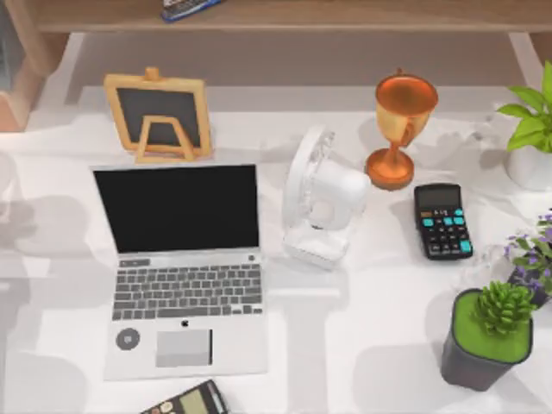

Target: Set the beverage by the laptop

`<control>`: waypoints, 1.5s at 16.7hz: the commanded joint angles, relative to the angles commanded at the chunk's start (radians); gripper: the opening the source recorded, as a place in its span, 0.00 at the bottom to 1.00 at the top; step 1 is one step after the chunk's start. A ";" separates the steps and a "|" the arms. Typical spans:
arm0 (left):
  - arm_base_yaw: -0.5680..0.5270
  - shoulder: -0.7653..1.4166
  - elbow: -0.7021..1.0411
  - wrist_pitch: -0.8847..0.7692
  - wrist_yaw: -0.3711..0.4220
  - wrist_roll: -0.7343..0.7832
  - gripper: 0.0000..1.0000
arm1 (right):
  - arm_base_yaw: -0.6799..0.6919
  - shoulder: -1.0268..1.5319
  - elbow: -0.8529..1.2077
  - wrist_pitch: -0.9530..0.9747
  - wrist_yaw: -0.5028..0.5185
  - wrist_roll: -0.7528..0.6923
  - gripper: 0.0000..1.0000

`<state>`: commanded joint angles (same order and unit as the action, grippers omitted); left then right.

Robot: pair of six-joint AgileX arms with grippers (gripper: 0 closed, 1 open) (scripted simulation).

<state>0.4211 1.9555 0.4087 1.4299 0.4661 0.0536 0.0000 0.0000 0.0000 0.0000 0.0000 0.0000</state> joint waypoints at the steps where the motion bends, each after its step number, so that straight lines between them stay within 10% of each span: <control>1: 0.000 0.000 0.000 0.000 0.000 0.000 0.77 | 0.000 0.000 0.000 0.000 0.000 0.000 1.00; 11: 0.000 0.000 0.000 0.000 0.000 0.000 0.02 | 0.000 0.000 0.000 0.000 0.000 0.000 1.00; 25: 0.001 -0.060 0.000 -0.061 -0.001 0.002 0.00 | 0.000 0.000 0.000 0.000 0.000 0.000 1.00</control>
<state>0.4224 1.8954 0.4088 1.3687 0.4653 0.0556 0.0000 0.0000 0.0000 0.0000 0.0000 0.0000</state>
